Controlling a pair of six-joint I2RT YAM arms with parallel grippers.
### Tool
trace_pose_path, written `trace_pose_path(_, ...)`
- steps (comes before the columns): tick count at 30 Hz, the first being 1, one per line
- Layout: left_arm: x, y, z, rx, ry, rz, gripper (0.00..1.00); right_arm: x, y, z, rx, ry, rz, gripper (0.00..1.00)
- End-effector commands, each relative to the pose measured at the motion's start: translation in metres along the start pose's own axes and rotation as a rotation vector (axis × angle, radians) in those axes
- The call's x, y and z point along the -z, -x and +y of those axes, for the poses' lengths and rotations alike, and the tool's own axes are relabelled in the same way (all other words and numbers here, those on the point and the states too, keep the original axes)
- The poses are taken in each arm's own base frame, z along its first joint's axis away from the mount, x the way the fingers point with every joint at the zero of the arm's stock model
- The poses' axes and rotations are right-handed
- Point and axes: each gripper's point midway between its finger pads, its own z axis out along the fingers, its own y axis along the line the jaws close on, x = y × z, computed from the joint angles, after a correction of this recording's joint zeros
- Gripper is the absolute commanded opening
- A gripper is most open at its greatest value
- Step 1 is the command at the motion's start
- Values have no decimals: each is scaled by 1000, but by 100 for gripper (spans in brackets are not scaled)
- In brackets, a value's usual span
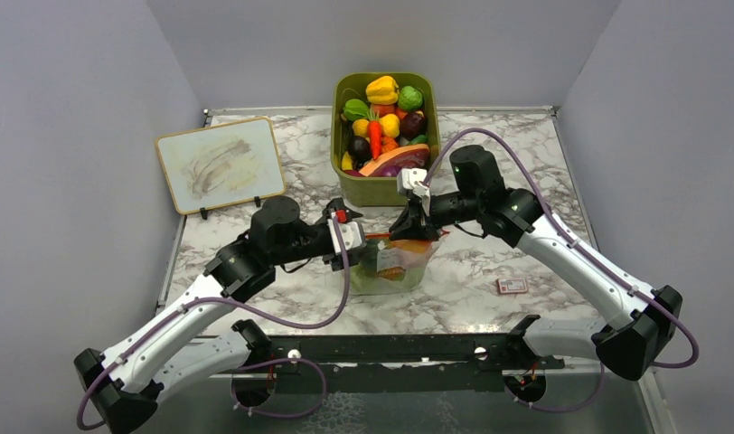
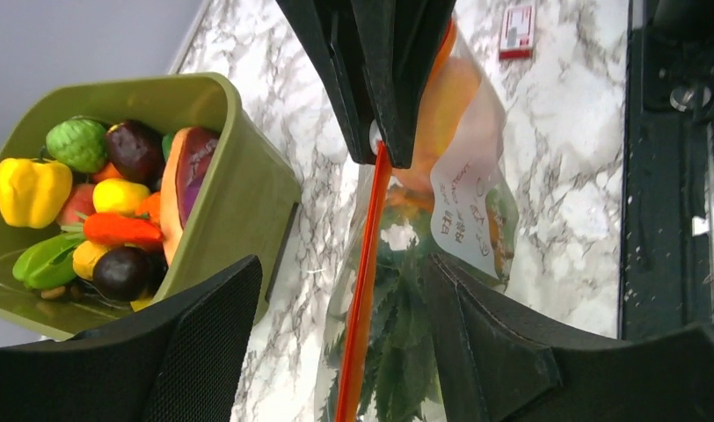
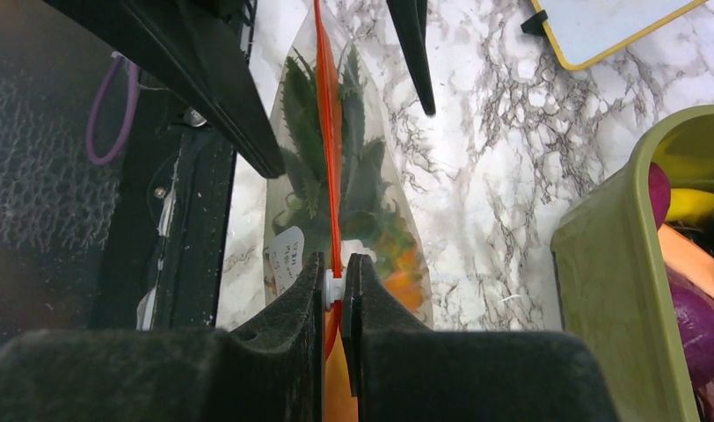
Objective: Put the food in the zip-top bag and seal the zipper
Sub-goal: Zip the zipper food storage bag at the center of the board.
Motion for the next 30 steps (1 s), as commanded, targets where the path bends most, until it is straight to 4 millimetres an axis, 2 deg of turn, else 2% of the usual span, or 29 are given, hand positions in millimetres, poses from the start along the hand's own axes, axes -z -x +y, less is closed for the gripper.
trace_pose_path(1, -7, -16, -8, -58, -73, 55, 67, -1, 18, 2, 49, 36, -68, 1)
trace_pose_path(3, -7, -23, -9, -58, -78, 80, 58, -1, 18, 3, 50, 35, -69, 1)
trace_pose_path(5, -7, -26, -7, -59, -66, 91, 38, -1, 19, 4, 54, 38, -78, 2)
trace_pose_path(8, -6, -24, -7, -61, -58, 81, 4, 0, 24, 7, 57, 45, -109, 16)
trace_pose_path(9, -5, -22, -7, -66, -58, 70, 0, 0, 27, 9, 58, 50, -131, 20)
trace_pose_path(11, -5, -21, -10, -69, -68, 50, 0, 1, 35, 7, -10, 4, -198, 29)
trace_pose_path(13, -5, -21, -12, -66, -70, 39, 0, 7, 44, -8, -249, -144, -268, 41)
trace_pose_path(15, -4, -22, -14, -69, -71, 33, 0, 17, 47, -17, -456, -251, -290, 46)
trace_pose_path(16, -4, -23, -14, -70, -67, 32, 0, 22, 50, -17, -494, -269, -283, 47)
trace_pose_path(19, -3, -25, -13, -68, -49, 26, 0, 40, 43, -26, -657, -425, -256, 47)
trace_pose_path(22, -3, -21, -12, -62, -39, 10, 0, 70, 21, -39, -772, -665, -242, 45)
trace_pose_path(24, -3, -17, -12, -55, -38, -10, 0, 87, 7, -44, -798, -785, -226, 40)
trace_pose_path(26, -3, -13, -12, -40, -33, -29, 0, 95, 1, -42, -801, -826, -218, 34)
trace_pose_path(30, -4, -11, -13, -26, -36, -41, 0, 93, 1, -32, -804, -777, -220, 26)
